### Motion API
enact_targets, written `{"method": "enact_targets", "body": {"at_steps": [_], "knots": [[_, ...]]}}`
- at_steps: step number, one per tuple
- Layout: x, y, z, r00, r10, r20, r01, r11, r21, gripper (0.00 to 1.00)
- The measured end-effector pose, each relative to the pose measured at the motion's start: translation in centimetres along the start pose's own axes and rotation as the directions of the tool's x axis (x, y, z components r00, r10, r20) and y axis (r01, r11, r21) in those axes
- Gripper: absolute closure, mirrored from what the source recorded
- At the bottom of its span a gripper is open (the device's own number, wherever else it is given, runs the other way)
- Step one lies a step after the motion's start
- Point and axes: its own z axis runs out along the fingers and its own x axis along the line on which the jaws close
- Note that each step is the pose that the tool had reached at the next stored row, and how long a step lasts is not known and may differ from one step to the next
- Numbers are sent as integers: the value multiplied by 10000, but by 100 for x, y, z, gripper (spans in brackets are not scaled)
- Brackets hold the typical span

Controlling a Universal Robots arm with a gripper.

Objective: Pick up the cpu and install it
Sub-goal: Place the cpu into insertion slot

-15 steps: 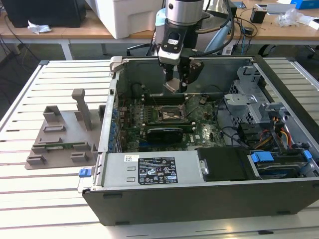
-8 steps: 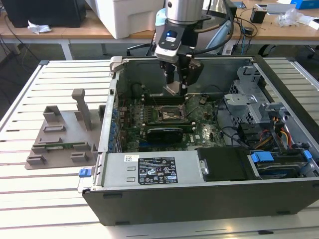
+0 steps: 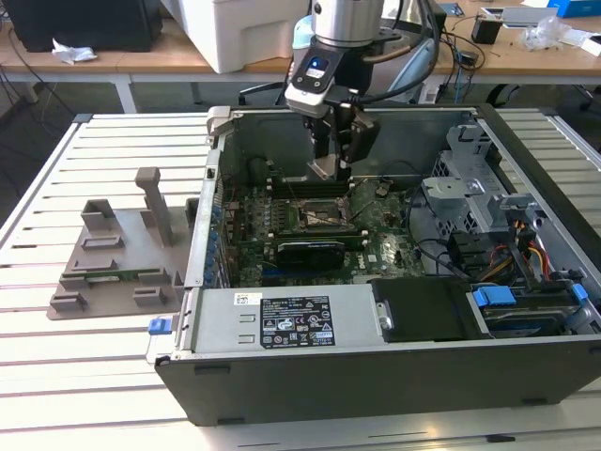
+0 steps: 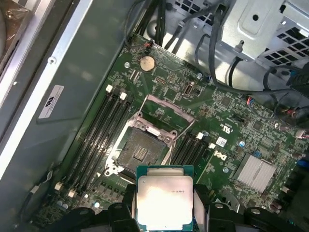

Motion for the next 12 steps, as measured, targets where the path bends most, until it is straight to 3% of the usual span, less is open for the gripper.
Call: {"method": "enact_targets", "body": {"at_steps": [12], "knots": [[0,1,2,9992,411,-14,-411,9992,20,45]]}}
